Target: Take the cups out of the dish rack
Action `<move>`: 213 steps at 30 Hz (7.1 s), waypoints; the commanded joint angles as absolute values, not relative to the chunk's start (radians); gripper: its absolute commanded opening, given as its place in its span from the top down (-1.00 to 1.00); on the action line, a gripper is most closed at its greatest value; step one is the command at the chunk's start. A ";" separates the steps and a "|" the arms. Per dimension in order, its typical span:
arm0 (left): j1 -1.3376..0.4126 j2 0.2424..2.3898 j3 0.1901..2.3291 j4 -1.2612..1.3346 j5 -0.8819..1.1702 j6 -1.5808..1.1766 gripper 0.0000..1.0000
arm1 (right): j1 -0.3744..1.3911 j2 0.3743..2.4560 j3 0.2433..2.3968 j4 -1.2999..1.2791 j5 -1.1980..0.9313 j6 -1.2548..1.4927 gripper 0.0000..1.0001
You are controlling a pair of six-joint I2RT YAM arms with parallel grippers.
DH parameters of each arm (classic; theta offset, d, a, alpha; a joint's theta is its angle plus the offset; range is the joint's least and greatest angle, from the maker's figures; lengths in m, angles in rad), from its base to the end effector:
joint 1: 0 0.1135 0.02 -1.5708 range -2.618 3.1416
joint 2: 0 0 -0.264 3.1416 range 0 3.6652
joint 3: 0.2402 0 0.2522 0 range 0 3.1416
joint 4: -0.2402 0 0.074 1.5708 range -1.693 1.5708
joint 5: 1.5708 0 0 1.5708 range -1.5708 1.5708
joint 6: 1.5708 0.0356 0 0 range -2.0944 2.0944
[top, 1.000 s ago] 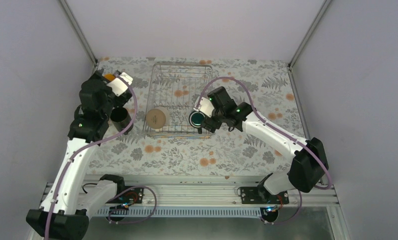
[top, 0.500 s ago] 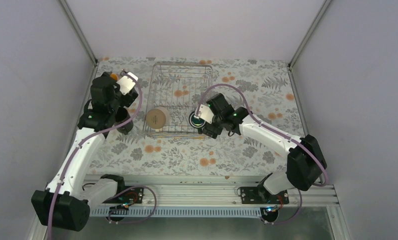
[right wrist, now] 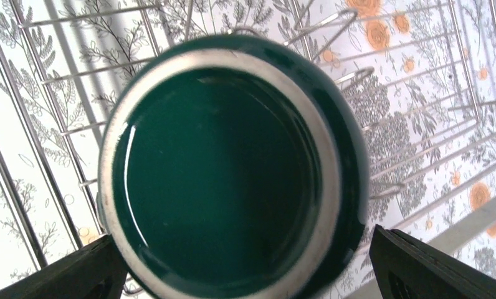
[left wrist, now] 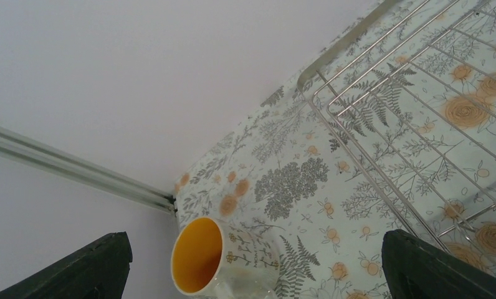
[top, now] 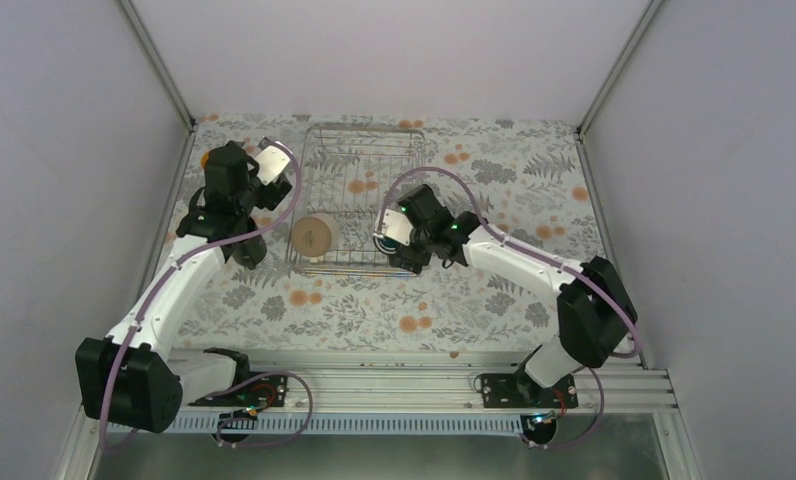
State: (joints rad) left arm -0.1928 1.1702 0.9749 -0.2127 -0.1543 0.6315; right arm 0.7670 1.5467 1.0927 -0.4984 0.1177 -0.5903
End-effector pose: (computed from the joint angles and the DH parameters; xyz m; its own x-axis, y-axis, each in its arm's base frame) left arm 0.2653 -0.0462 0.3246 -0.2843 0.6499 -0.7049 0.2710 0.7597 0.5911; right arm 0.2358 0.2215 0.2348 -0.1311 -0.8940 -0.4284 -0.8584 0.3185 -0.4022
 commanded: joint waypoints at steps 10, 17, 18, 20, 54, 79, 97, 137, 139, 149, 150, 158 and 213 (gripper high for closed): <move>-0.196 1.170 0.952 -0.145 -0.135 0.628 -1.00 | 0.821 1.697 1.239 -0.502 0.161 -0.622 -1.00; -0.196 1.144 0.941 -0.160 -0.115 0.644 -1.00 | 0.837 1.725 1.320 -0.528 0.109 -0.618 -1.00; -0.197 1.139 0.937 -0.160 -0.113 0.647 -1.00 | 0.838 1.732 1.334 -0.544 0.100 -0.619 -1.00; -0.197 1.134 0.932 -0.161 -0.109 0.647 -1.00 | 0.838 1.756 1.364 -0.575 0.093 -0.619 -0.94; -0.196 1.123 0.918 -0.174 -0.058 0.604 -1.00 | 0.804 1.698 1.562 -0.528 0.093 -0.606 -0.61; -0.197 1.162 0.895 -0.148 -0.025 0.615 -1.00 | 0.626 1.753 1.651 -0.556 -0.185 -0.452 -0.76; -0.197 1.170 0.924 -0.180 -0.006 0.604 -1.00 | 0.457 1.603 1.476 -0.750 -0.825 -0.391 -0.78; -0.197 1.117 0.900 -0.166 0.034 0.618 -1.00 | 0.420 1.887 1.590 -0.563 -0.941 -0.266 0.93; -0.198 1.115 0.902 -0.161 0.021 0.620 -1.00 | 0.412 1.831 1.591 -0.567 -0.910 -0.261 0.93; -0.196 1.095 0.904 -0.157 -0.011 0.626 -1.00 | 0.262 1.704 1.822 -0.820 -0.685 -0.369 0.93; -0.197 1.092 0.902 -0.154 -0.022 0.630 -1.00 | 0.237 1.711 1.845 -0.850 -0.633 -0.386 0.93; -0.194 1.071 0.904 -0.162 -0.094 0.663 -1.00 | 0.040 1.858 1.994 -1.076 -0.236 -0.531 0.93; -0.232 1.248 1.098 -0.757 0.154 0.782 -1.00 | 0.028 1.672 1.700 -0.998 -0.108 -0.506 -1.00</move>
State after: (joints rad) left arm -0.2047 1.2003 1.0363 -0.6151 0.0624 0.7673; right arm -0.0040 1.6817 1.7718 -1.0073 -0.0174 -0.5503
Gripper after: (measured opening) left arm 0.998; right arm 0.995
